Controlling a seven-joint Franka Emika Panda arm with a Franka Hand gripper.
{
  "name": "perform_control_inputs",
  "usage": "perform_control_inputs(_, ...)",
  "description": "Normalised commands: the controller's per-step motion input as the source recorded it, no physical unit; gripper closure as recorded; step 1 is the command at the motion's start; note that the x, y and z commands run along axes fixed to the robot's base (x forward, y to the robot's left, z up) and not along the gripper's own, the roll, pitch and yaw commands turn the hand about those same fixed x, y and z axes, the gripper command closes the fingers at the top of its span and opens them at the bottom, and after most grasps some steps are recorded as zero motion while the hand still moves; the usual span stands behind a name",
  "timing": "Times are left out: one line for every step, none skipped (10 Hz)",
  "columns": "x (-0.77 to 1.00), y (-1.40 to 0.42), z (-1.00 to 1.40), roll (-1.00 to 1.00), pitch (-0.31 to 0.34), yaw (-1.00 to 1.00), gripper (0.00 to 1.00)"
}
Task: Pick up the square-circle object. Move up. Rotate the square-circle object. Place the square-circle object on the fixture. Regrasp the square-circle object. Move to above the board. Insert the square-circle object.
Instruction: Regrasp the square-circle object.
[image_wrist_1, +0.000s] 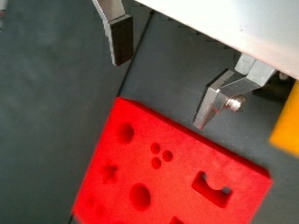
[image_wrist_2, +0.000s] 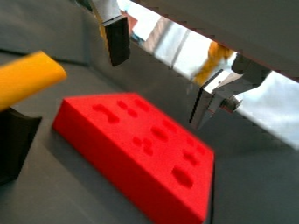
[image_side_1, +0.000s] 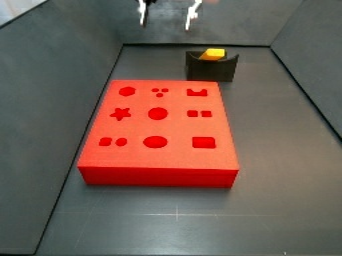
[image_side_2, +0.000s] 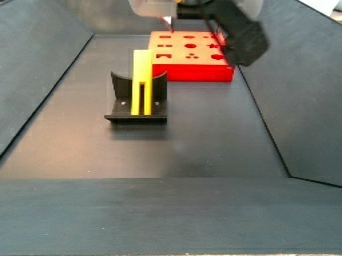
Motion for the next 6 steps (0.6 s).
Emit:
perform_control_inputs(-0.02,-0.35,-0.76,0.8,-0.055,-1.0,0.0)
perform_control_inputs(-0.01,-0.12,-0.49,0.78,-0.089,-1.0,0.0)
perform_control_inputs(0.02,-0.07,-0.24,0.76,-0.12,-1.0,0.0)
perform_control_inputs(0.02,-0.04,-0.07,0.76,-0.143,-1.0,0.0)
perform_control_inputs(0.01,-0.01,-0.02,0.75,-0.167,-1.0,0.0)
perform_control_inputs(0.0,-0.02,-0.02,0.74,-0.191,-1.0,0.0)
